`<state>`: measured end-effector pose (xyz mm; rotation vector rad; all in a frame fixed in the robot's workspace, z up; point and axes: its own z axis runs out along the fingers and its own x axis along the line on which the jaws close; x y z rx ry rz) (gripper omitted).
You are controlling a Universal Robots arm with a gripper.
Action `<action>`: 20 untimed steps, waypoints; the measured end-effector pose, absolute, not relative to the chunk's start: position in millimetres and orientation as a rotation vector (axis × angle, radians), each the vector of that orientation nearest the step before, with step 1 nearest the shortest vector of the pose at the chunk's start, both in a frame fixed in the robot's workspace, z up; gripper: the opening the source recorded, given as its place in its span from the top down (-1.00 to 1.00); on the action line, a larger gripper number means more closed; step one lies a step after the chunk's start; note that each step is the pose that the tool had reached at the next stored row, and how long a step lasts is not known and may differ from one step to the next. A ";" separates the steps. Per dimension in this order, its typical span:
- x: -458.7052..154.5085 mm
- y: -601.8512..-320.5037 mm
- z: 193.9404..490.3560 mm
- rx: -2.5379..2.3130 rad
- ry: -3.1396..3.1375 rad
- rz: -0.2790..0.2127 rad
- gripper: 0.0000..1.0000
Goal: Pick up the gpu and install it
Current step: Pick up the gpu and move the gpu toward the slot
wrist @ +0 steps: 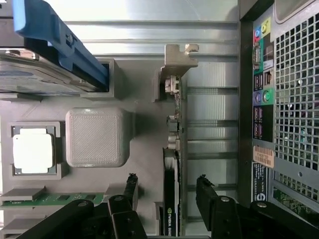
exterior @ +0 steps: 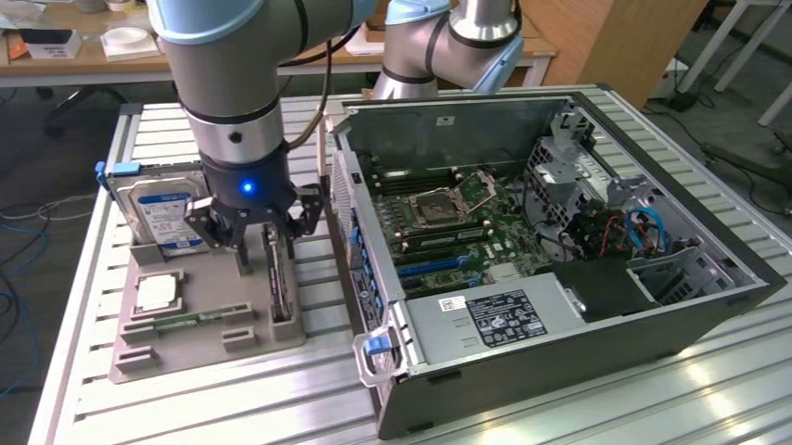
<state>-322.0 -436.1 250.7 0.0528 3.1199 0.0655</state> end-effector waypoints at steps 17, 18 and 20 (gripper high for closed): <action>-321.4 -436.4 245.2 0.103 3.118 0.065 -0.18; -321.4 -436.4 244.7 0.103 3.118 0.065 -0.18; -321.4 -436.5 243.4 0.103 3.118 0.065 -0.18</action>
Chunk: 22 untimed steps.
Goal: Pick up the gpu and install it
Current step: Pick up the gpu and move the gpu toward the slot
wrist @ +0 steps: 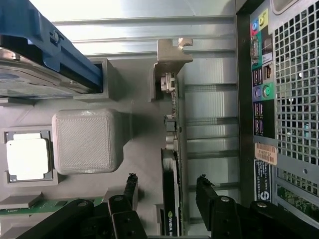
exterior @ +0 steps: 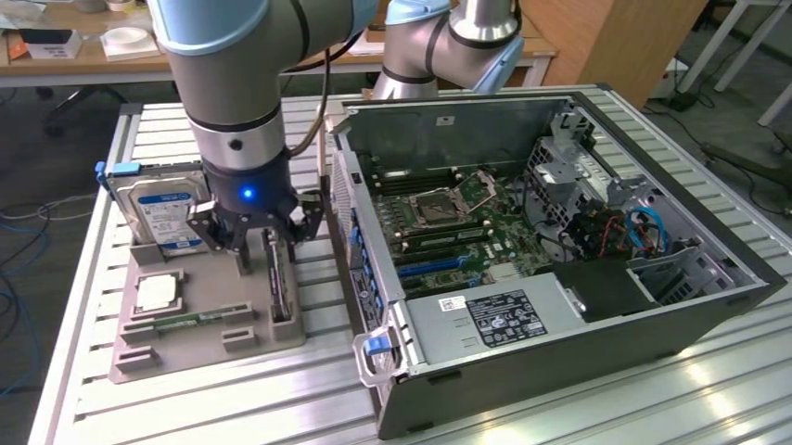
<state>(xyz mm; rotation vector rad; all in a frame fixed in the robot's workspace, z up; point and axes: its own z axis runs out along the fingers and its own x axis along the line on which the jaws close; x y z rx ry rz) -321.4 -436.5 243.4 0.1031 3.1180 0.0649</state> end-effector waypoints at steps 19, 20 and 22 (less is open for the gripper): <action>-318.6 -438.2 232.9 0.103 3.118 0.063 -0.18; -318.7 -438.2 232.9 0.103 3.119 0.063 -0.18; -318.6 -438.2 232.9 0.103 3.118 0.063 -0.18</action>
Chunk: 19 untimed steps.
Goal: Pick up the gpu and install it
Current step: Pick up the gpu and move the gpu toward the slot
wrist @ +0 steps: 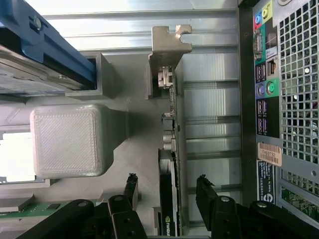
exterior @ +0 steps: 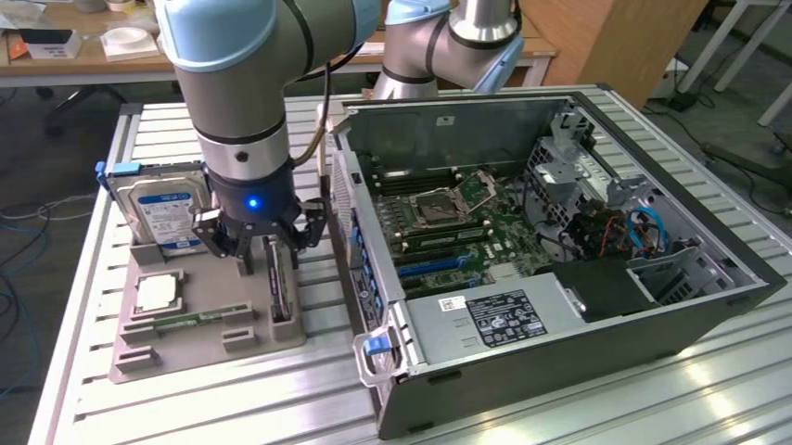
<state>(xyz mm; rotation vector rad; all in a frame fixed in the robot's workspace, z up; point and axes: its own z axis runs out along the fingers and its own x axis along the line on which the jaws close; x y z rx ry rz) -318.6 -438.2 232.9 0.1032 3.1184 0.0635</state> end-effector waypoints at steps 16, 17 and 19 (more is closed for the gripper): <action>-318.5 -439.0 232.6 0.054 3.120 0.064 -0.18; -318.6 -439.0 232.6 0.054 3.120 0.064 -0.18; -318.6 -439.0 232.6 0.054 3.120 0.064 -0.18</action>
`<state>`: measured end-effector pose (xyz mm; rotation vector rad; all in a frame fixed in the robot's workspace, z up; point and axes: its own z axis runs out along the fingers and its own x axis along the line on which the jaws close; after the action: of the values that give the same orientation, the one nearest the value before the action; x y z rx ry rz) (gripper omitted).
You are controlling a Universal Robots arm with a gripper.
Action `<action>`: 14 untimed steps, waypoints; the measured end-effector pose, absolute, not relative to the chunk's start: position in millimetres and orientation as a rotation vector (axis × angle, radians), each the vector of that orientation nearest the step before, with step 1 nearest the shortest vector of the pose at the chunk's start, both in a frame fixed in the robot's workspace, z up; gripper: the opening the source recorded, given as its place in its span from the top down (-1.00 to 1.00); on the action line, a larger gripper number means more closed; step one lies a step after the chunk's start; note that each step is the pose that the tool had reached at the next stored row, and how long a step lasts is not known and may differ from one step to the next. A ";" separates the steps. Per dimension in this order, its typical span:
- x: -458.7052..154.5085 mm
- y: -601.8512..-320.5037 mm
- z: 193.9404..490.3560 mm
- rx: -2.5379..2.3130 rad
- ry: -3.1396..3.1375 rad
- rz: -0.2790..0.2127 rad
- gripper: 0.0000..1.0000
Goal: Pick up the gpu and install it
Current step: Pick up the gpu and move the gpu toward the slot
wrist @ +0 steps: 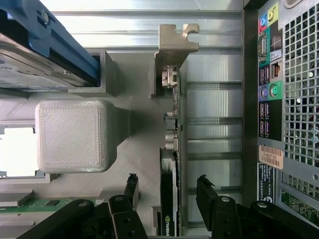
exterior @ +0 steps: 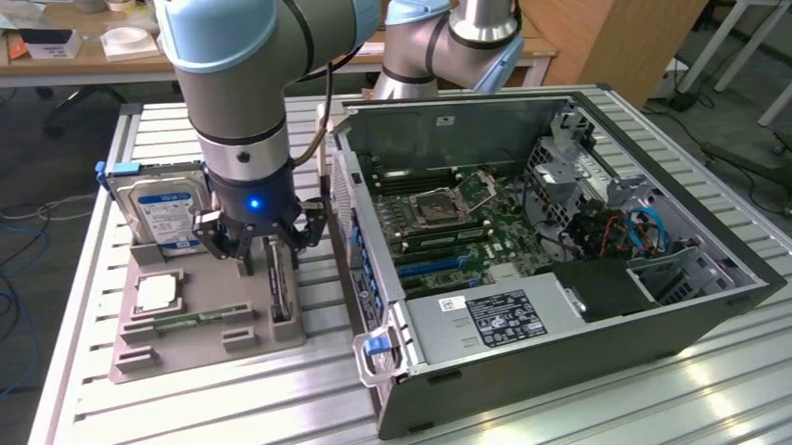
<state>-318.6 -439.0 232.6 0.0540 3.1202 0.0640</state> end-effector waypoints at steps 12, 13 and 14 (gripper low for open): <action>-318.6 -439.0 232.6 0.054 3.120 0.064 0.15; -318.6 -439.1 232.6 0.054 3.120 0.064 0.15; -318.6 -439.3 232.6 0.054 3.120 0.064 0.28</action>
<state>-318.6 -439.3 232.6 0.0535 3.1202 0.0640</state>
